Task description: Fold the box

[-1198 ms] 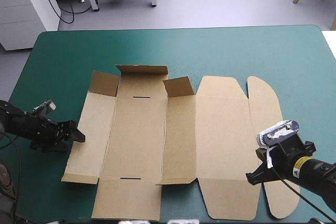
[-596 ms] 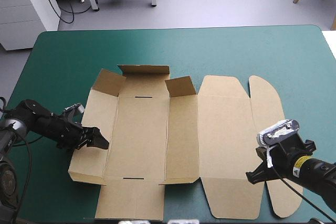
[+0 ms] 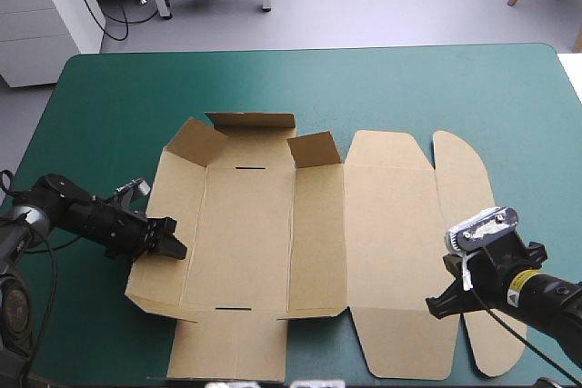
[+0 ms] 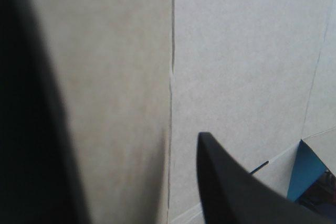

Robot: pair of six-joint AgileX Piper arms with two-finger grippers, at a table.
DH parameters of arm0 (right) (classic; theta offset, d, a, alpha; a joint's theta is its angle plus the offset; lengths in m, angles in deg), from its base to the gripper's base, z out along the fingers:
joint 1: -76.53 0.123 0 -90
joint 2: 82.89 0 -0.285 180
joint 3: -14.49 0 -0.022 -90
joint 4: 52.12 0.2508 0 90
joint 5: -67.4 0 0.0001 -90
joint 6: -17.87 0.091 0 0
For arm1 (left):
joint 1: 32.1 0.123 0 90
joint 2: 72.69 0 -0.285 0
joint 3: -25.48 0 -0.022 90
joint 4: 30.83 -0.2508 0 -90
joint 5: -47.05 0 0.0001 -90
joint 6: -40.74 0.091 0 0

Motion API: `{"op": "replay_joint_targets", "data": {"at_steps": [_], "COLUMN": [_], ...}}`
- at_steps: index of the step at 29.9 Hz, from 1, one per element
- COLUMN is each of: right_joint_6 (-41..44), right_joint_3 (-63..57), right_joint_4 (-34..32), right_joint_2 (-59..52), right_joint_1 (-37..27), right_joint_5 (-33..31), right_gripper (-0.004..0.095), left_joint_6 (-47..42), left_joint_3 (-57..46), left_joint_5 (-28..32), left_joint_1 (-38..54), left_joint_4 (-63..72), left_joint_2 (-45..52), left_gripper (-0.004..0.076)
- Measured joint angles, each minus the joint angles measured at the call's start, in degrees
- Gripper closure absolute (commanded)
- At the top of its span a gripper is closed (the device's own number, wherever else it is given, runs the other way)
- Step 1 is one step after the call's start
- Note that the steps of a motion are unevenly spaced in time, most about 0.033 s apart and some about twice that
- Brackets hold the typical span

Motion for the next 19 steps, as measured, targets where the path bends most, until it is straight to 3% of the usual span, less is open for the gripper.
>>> {"op": "replay_joint_targets", "data": {"at_steps": [11, 19], "right_joint_6": [0.0, 0.0], "right_joint_3": [0.0, 0.0], "right_joint_4": [0.0, 0.0], "right_joint_2": [0.0, 0.0], "right_joint_1": [0.0, 0.0], "right_joint_5": [0.0, -0.2], "right_gripper": [0.0927, 0.0927], "left_joint_6": [0.0, 0.1], "left_joint_3": [-0.1, 4.2], "left_joint_5": [1.8, -0.3], "left_joint_1": [-0.1, -0.4], "left_joint_4": [2.5, 1.8], "left_joint_2": [0.0, 0.0], "left_gripper": [0.0734, 0.0734]}}
